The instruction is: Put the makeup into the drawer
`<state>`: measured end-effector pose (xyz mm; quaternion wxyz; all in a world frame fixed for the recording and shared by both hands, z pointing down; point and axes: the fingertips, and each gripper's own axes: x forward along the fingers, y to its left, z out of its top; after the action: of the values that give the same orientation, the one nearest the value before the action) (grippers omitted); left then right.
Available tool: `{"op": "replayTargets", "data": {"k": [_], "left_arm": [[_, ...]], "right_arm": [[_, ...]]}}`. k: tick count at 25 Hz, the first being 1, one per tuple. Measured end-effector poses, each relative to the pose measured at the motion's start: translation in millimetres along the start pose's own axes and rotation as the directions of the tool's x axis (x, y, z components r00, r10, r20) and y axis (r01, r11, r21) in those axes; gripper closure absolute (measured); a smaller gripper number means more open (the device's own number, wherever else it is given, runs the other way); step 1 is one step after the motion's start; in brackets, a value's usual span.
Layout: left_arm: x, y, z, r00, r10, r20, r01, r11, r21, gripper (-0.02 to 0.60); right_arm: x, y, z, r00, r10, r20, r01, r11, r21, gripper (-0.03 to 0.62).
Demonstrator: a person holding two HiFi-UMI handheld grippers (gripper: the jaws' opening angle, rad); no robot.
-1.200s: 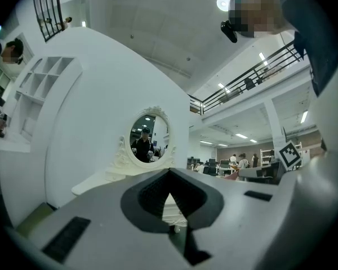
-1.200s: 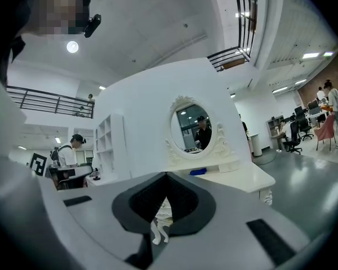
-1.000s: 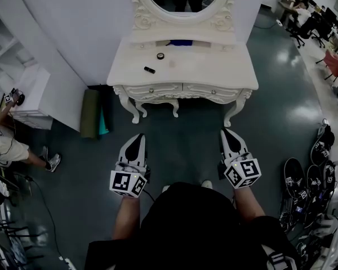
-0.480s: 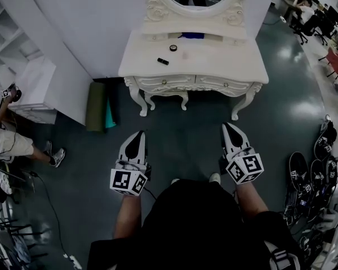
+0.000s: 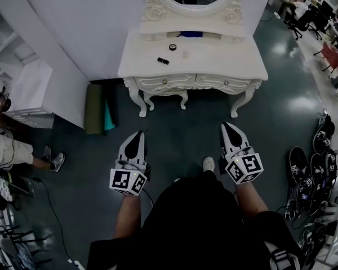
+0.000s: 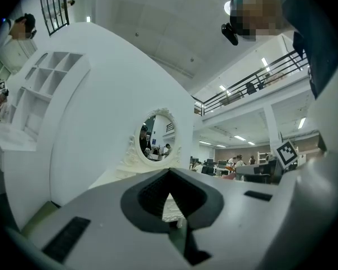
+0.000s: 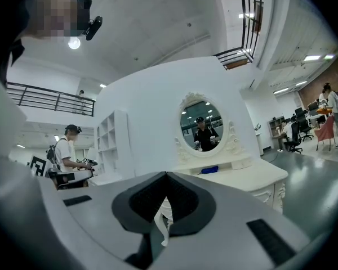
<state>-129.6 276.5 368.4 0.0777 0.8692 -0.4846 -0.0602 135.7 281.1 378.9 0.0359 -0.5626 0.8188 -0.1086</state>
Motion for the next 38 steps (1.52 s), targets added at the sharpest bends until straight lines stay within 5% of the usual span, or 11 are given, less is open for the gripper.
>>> {"op": "replayTargets", "data": {"k": [25,38], "left_arm": [[168.9,14.0,-19.6,0.972,0.236,-0.003,-0.236,0.971,0.027,0.567],[233.0,30.2,-42.2,0.973,0.213,-0.085,-0.211,0.977,0.032,0.566]], "right_arm": [[136.3,-168.4,32.7,0.987,0.157,-0.038,-0.157,0.988,0.015,0.572],[185.3,-209.5,19.9,0.987,0.134,-0.083,-0.130,0.990,0.057,0.572]]}}
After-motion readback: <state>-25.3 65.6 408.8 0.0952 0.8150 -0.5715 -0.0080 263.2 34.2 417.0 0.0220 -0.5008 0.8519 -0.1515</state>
